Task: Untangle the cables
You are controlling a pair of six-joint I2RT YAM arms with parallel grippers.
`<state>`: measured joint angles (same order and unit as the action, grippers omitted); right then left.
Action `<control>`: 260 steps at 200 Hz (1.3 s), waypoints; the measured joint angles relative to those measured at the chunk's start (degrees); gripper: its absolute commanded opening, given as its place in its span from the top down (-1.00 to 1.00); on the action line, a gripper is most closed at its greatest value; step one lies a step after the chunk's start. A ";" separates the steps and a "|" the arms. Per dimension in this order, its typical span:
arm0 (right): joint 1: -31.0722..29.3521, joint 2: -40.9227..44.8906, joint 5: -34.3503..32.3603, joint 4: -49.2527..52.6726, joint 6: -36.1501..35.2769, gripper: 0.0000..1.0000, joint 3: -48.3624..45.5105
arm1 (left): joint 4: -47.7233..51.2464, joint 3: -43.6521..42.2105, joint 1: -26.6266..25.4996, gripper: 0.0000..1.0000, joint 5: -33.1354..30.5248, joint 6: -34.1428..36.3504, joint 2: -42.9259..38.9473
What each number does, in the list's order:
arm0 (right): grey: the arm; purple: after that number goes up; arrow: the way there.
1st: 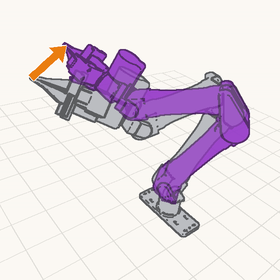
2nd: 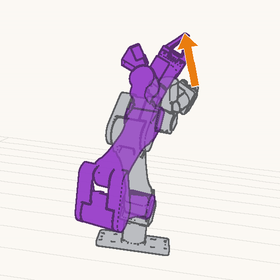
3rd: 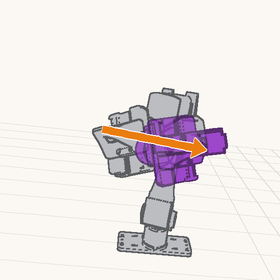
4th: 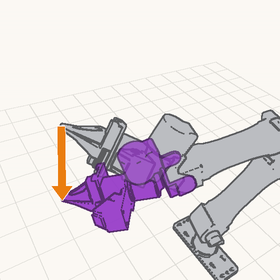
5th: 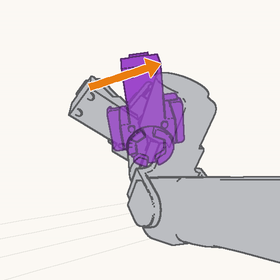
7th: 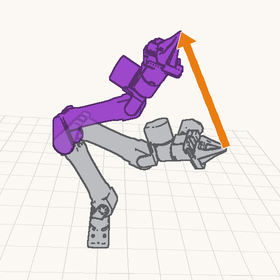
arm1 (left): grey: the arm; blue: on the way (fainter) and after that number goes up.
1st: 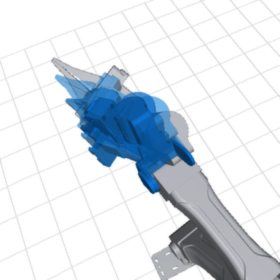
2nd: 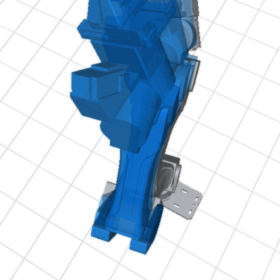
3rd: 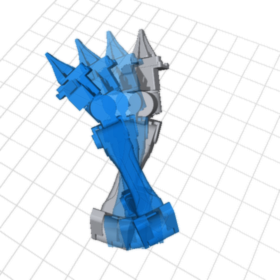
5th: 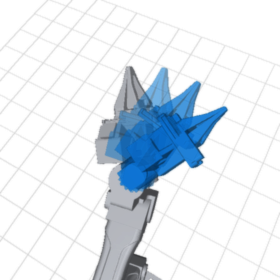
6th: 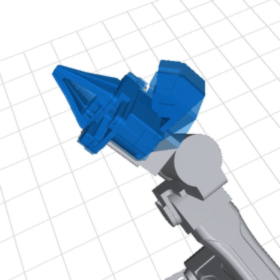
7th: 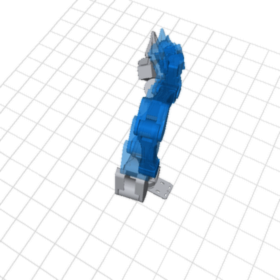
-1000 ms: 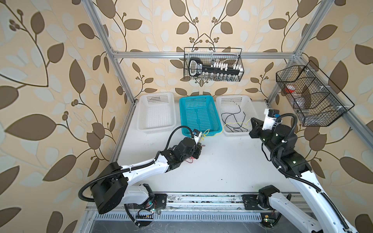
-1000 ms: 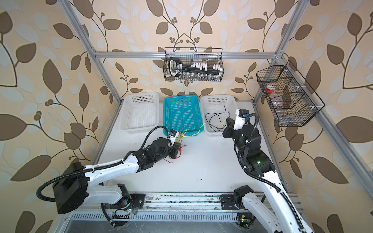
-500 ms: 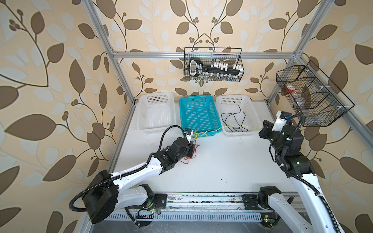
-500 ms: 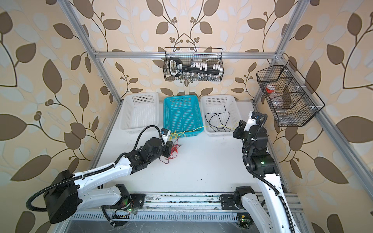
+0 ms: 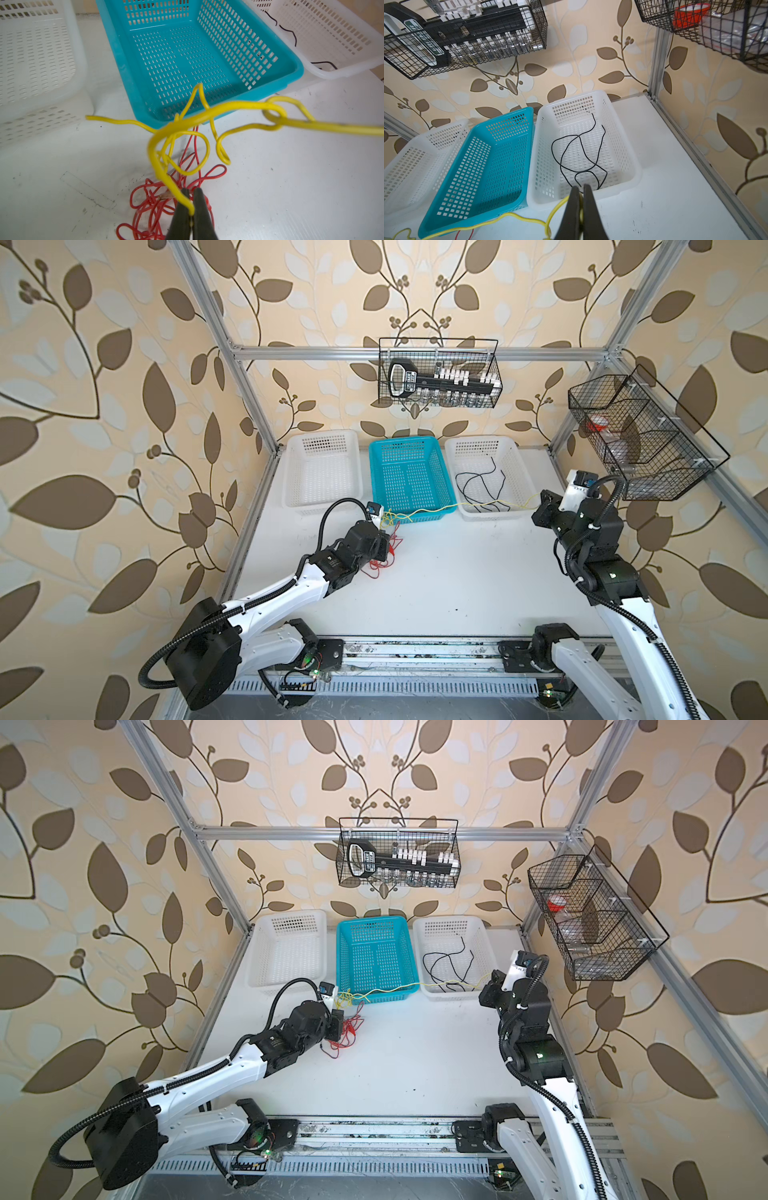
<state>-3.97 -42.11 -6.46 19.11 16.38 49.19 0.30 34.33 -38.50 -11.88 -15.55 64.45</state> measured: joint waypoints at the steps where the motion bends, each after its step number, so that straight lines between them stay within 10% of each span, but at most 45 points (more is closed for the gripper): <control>1: 0.02 0.00 0.24 -0.04 0.02 1.00 0.00 | 0.00 0.00 0.02 1.00 0.00 -0.02 0.00; 81: -20.92 -9.92 22.14 -7.19 -7.72 1.00 0.76 | -0.28 -0.02 0.35 1.00 7.43 0.24 0.96; 138: -25.31 -14.71 33.92 -10.67 -10.01 1.00 2.23 | -1.64 -0.02 0.35 1.00 10.27 0.63 0.96; 260: -23.69 -23.28 12.09 -12.94 -9.20 1.00 4.20 | 0.55 0.00 0.37 1.00 6.67 -0.79 0.98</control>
<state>-27.66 -65.39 5.63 6.17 7.18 53.39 0.84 34.33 -38.13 -5.21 -16.34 65.43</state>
